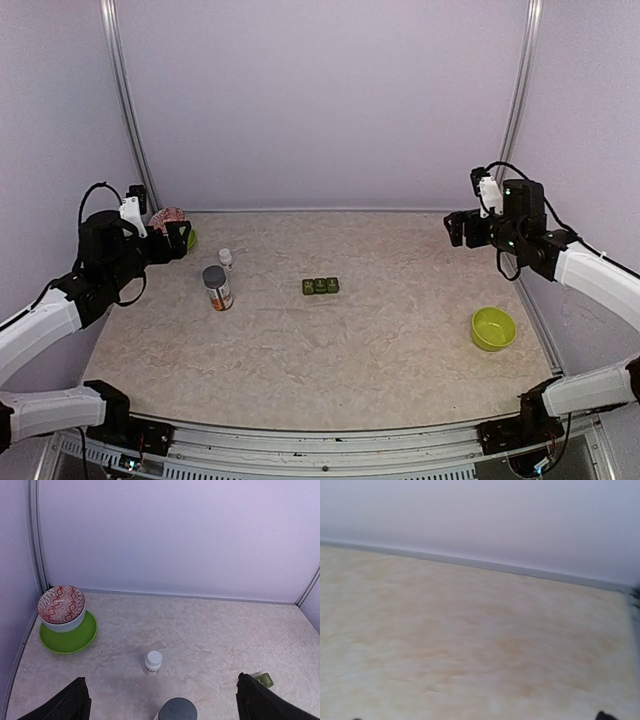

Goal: Sort the pills into containers
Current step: Reset both arms

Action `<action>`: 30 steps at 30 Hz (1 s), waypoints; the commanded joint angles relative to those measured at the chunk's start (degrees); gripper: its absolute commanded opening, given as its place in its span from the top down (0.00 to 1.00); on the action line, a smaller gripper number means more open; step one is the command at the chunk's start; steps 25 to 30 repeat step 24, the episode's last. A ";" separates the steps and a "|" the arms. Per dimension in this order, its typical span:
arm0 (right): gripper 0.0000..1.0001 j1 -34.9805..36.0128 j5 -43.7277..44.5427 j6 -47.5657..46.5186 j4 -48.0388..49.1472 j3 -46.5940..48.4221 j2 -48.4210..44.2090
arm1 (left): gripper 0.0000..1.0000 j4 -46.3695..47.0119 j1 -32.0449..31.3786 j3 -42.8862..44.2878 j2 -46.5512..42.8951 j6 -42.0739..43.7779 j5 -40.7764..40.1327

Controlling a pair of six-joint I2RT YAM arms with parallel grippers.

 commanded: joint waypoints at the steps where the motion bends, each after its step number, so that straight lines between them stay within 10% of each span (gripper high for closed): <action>1: 0.00 -4.10 2.71 2.32 -2.76 -3.09 -5.17 | 0.01 0.95 6.18 -0.64 -0.56 -0.30 7.55; 30: 0.00 -5.93 17.91 8.08 -10.79 -0.84 -18.43 | 0.01 1.41 10.98 -1.21 -2.55 -0.75 12.38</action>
